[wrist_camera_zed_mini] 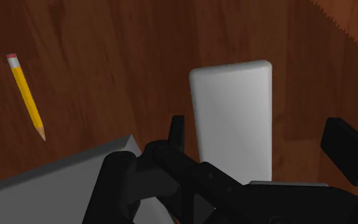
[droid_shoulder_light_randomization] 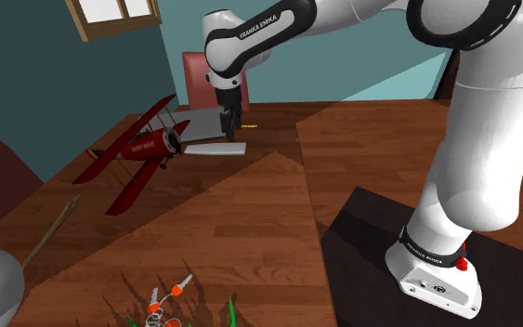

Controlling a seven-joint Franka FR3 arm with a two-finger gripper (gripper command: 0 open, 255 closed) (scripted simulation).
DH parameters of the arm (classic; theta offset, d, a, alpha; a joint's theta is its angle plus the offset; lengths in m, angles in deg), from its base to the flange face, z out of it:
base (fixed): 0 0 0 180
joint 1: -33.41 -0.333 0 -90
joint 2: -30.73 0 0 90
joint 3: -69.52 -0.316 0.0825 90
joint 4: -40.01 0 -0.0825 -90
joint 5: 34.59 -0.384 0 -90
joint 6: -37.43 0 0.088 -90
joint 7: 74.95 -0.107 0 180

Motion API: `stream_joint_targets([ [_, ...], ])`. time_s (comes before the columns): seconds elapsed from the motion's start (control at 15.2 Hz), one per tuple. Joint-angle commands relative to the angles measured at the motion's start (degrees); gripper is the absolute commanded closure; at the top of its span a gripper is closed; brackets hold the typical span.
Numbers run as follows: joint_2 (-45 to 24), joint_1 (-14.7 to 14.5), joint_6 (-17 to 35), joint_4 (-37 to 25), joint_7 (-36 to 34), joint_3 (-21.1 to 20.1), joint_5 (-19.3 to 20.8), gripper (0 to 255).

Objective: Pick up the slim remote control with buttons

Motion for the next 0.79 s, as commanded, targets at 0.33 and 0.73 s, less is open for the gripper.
stream_joint_targets([
  [0.33,-12.06,-1.34,-0.43,-14.55,4.1,-1.8,0.81,0],
  [0.73,-13.31,-1.34,3.64,-11.73,4.07,-1.8,0.8,0],
])
